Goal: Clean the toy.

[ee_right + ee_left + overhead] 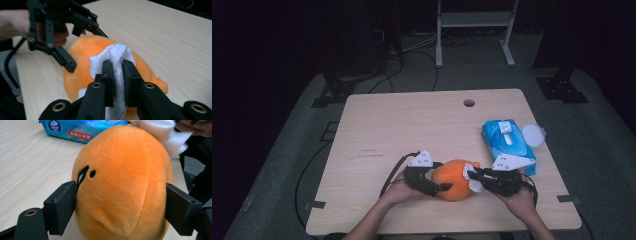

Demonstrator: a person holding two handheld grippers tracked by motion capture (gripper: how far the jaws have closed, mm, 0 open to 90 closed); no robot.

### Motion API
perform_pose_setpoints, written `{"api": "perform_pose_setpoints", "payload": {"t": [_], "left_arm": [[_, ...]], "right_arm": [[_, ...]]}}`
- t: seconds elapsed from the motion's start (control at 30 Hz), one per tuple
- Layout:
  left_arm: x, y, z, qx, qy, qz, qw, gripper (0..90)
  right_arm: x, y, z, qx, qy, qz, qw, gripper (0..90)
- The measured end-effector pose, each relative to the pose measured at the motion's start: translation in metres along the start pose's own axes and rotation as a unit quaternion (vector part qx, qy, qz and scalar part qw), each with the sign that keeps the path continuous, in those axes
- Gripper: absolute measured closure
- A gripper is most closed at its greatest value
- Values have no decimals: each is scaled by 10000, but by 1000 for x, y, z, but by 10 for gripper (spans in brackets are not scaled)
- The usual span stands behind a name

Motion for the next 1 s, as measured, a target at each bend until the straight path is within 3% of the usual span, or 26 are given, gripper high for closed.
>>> {"api": "perform_pose_setpoints", "payload": {"t": [0.1, 0.17, 0.27, 0.37, 0.47, 0.57, 0.67, 0.73, 0.77, 0.9, 1.0], "left_arm": [[2, 1, -2, 27, -146, -64, 9999, 173], [3, 3, -4, 45, -299, -95, 9995, 108], [5, 2, -6, -25, -436, -95, 9990, 94], [4, -1, -6, 31, -510, -49, 9987, 92], [1, -4, -6, 36, -515, 18, 9987, 95], [2, -1, -7, -48, -304, -54, 9995, 268], [8, 14, -15, -79, -353, -255, 9990, 333], [16, 27, -21, 18, -476, -460, 9978, 343], [21, 35, -23, 130, -477, -615, 9969, 343], [20, 34, -22, 93, -302, -507, 9982, 344], [26, 38, -20, 195, -231, -550, 9980, 356]], "right_arm": [[1, -3, -6, -168, 65, -21, 9998, 801], [3, -9, -12, -303, 52, -10, 9995, 800], [3, -12, -13, -345, 42, 1, 9994, 801], [4, -13, -15, -329, 1, 11, 9995, 801], [5, -15, -17, -358, -19, 22, 9994, 801], [6, -12, -17, -396, -96, 26, 9992, 802], [10, -3, -18, -390, -190, -129, 9990, 804], [14, 3, -20, -425, -224, -275, 9985, 804], [17, 7, -24, -630, -132, -504, 9967, 806], [14, 8, -25, -693, -156, -507, 9962, 810], [14, 15, -19, -503, -325, -498, 9970, 812]]}}
Point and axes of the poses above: each handheld gripper's, and its own axes: x roughly backward along the jaws, y roughly out of its top, z roughly to its left, the point moved 9 cm from there along -x, roughly forward along the jaws, and after that the axes turned 7 degrees about x, right-handed, at the moved point
